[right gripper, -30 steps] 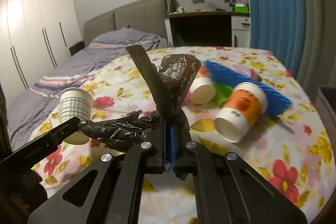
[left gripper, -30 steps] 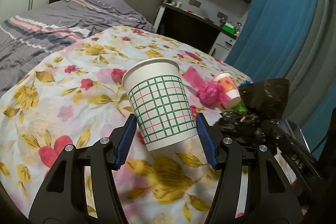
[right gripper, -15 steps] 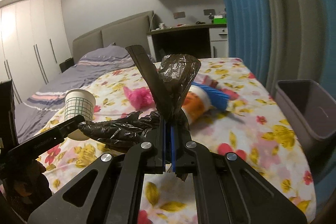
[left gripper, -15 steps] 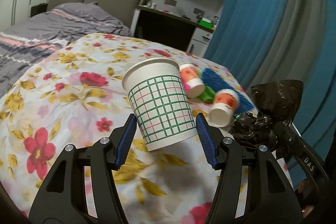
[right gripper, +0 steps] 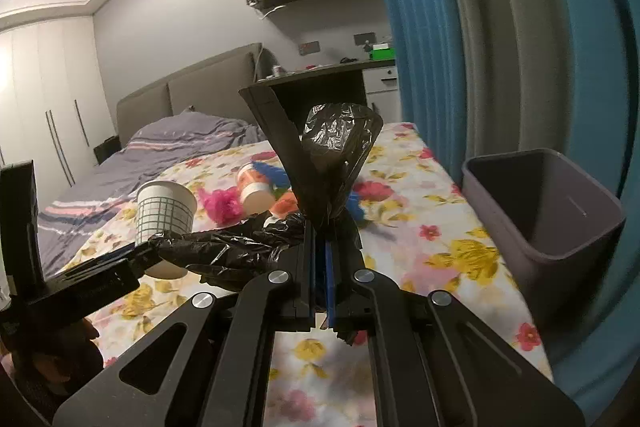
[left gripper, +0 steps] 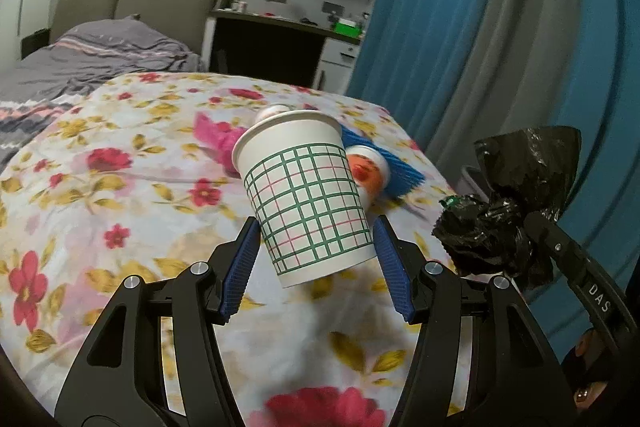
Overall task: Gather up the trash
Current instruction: 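Lift the held cup and black bag and carry them over the grey bin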
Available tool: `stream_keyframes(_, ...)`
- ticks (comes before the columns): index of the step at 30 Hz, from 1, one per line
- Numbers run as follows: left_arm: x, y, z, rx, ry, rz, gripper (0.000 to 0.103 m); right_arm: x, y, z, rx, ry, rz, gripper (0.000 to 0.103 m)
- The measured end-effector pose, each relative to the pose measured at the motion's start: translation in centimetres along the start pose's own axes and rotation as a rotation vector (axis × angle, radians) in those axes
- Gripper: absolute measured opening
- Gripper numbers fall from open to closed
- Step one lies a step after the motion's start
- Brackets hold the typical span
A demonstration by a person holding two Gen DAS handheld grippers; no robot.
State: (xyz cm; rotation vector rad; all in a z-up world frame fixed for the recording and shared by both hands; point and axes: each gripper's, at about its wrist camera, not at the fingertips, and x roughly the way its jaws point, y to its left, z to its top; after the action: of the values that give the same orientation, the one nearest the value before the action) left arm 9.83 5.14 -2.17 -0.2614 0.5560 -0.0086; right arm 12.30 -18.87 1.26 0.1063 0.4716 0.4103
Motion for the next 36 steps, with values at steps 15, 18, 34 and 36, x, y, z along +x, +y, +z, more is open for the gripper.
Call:
stream_keyframes(15,3.3,-7.4,1.3,0.096,0.025,-0.111,0.057,-1.2,-5.4,0.3,0.049,-0.034,-0.100,0.005)
stream_keyframes(18,4.0,-9.3,1.5,0.123,0.026,-0.138,0.057,-1.2,-6.4,0.3,0.056,-0.036,-0.121,0.005)
stream_keyframes(34,9.1,-19.5,2.7,0.255,0.039,-0.277,0.057,-1.4,-14.1,0.8,0.113,-0.071,-0.321,0.005)
stream_keyframes(36,9.9,-20.7,2.5,0.270,0.046,-0.296,0.057,-1.4,-15.2,0.8,0.123,-0.076,-0.353,0.005)
